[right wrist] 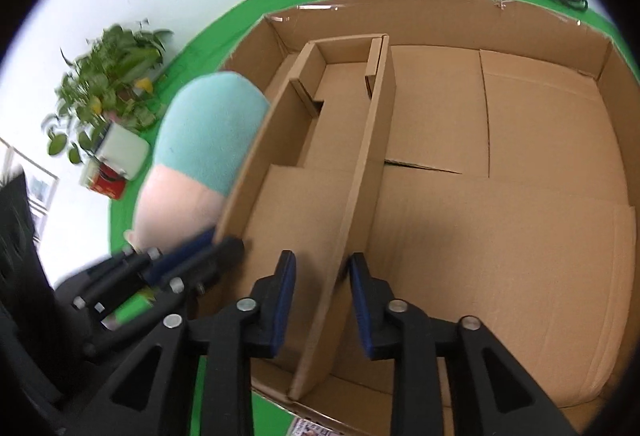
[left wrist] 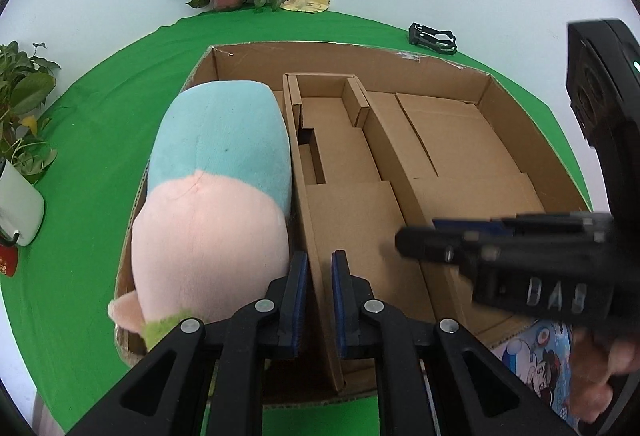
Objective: Organize objects
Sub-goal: 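Lower the divider into the box beside the plush toy and open the left gripper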
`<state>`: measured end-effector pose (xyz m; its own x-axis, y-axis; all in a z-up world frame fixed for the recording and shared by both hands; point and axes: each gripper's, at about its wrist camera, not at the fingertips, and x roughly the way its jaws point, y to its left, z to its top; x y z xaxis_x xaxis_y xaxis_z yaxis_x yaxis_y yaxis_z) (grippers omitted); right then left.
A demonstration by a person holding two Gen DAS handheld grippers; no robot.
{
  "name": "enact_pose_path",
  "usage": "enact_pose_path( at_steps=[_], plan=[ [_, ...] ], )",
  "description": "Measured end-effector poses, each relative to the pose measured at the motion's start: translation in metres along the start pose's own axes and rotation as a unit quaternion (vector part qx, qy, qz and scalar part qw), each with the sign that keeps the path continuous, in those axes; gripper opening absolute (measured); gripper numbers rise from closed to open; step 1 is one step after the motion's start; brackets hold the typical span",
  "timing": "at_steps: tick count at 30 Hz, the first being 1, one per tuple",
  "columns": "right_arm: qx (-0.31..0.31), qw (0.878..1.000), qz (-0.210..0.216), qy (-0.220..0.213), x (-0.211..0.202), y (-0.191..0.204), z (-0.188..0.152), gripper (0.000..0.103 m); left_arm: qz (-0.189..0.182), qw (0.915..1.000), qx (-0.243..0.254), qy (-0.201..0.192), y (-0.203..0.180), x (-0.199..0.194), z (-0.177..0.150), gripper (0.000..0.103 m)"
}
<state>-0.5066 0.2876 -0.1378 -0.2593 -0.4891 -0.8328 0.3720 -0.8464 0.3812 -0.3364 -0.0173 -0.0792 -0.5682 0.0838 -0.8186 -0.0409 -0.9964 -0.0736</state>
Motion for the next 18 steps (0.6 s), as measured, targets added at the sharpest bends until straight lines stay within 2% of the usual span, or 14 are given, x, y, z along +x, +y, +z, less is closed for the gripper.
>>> enact_pose_path(
  at_steps=[2,5,7,11,16,18],
  plan=[
    [0.009,1.0,-0.004,-0.006,-0.002,-0.005,0.005,0.027,0.007,1.0,0.002,-0.005,-0.002,-0.006,-0.004,0.01],
    [0.015,1.0,-0.013,0.002,0.004,-0.011,0.009,0.027,-0.004,0.9999,-0.005,-0.015,0.001,-0.017,-0.014,0.01],
    [0.008,1.0,-0.01,0.01,0.012,-0.009,0.009,0.017,-0.014,0.9998,-0.01,-0.014,0.002,-0.019,-0.022,0.01],
    [-0.003,1.0,-0.014,0.003,0.015,-0.002,0.01,0.017,-0.02,0.9997,-0.011,0.005,0.003,-0.014,-0.033,0.01],
    [-0.005,1.0,-0.016,0.005,0.015,0.001,0.008,0.017,-0.021,0.9997,-0.012,0.003,0.003,-0.017,-0.038,0.01],
    [0.002,1.0,-0.012,0.005,0.016,0.001,0.008,0.021,-0.012,0.9999,-0.009,-0.004,0.002,-0.022,-0.039,0.011]
  ],
)
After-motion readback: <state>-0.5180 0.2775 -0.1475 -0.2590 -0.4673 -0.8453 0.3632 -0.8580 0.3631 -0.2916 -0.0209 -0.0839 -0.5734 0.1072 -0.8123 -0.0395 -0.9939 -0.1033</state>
